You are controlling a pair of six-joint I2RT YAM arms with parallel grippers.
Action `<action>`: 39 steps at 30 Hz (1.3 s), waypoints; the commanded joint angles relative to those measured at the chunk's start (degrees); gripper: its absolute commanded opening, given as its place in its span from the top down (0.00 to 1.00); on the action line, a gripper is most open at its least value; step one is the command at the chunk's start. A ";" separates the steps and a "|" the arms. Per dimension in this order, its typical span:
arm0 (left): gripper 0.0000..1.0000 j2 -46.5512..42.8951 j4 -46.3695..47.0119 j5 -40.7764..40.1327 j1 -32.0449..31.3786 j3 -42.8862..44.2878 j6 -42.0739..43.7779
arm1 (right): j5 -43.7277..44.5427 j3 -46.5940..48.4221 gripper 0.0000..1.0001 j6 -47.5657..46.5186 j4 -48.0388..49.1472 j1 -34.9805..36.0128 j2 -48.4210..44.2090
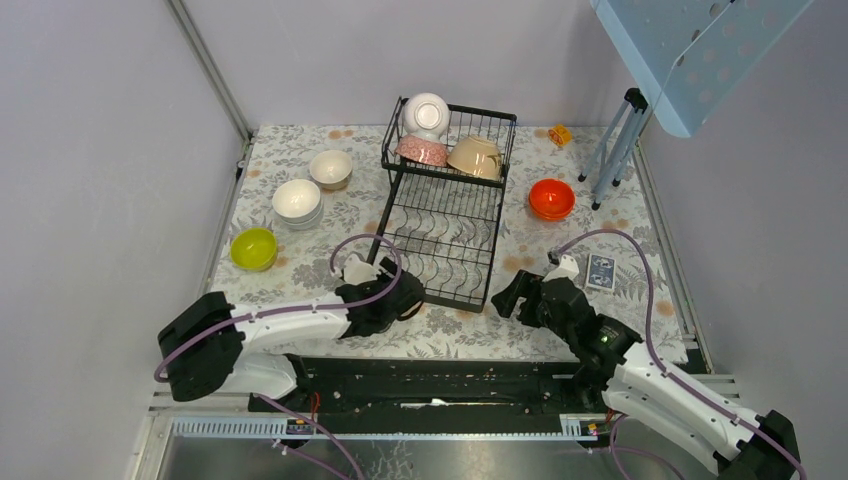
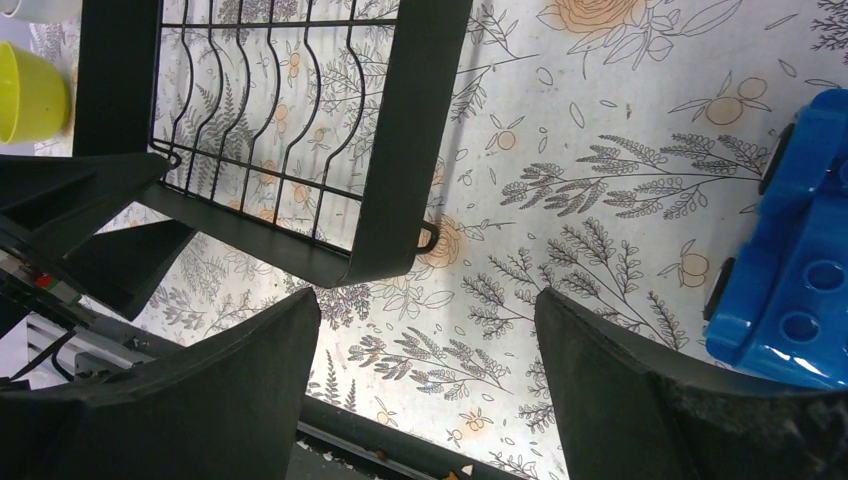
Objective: Unload the bowls from the dish rack
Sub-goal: Adjust the dish rack at the center of the board.
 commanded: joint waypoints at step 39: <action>0.78 -19.50 -5.88 -0.60 6.09 -11.51 19.48 | 30.50 -15.59 0.19 -27.81 59.79 0.42 3.48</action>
